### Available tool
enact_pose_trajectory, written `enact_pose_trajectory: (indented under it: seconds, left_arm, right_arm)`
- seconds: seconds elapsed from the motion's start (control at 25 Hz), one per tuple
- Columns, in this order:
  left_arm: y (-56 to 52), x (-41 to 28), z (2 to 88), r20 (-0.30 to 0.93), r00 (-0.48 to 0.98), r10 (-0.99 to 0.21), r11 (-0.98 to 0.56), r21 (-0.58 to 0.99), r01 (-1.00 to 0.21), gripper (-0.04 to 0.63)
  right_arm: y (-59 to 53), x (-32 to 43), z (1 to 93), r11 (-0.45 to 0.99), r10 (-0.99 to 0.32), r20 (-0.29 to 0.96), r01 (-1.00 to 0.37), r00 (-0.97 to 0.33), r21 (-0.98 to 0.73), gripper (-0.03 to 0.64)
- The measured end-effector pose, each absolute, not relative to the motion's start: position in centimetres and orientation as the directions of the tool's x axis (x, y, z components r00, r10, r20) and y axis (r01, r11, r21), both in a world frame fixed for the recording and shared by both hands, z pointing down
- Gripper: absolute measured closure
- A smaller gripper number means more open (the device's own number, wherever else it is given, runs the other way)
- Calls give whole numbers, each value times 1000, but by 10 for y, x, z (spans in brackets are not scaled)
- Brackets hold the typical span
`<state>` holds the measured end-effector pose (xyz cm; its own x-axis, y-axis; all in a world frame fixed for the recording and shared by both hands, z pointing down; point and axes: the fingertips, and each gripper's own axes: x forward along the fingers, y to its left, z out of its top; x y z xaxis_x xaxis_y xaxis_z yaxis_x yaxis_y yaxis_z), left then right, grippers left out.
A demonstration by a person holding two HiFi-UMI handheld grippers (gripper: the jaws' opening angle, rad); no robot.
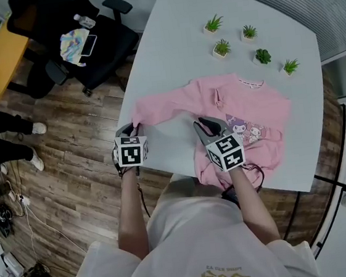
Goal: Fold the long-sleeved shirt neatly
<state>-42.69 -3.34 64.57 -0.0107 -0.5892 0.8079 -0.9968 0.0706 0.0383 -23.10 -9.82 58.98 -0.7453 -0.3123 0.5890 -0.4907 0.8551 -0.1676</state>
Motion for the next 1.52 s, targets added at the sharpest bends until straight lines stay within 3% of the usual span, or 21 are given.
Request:
enact_pose_trajectory:
  seconds: [0.2,0.92,1.52]
  left_arm:
    - [-37,-432,637,789,-12,-615,97,61,-993,558]
    - [-46,-475,587,733,-154,-662,99,-118,-988,561]
    - [-67,-472,572,703,-193,-684,-16,-279,-960,561]
  right_arm:
    - [-100,-228,588,844,-322,579,-504,-749,-183,542]
    - [-110,-216,565,779,-403,518,-580,-755,-239,555]
    - [-131,-184,555,673,-524,495,-693,-693,-258,554]
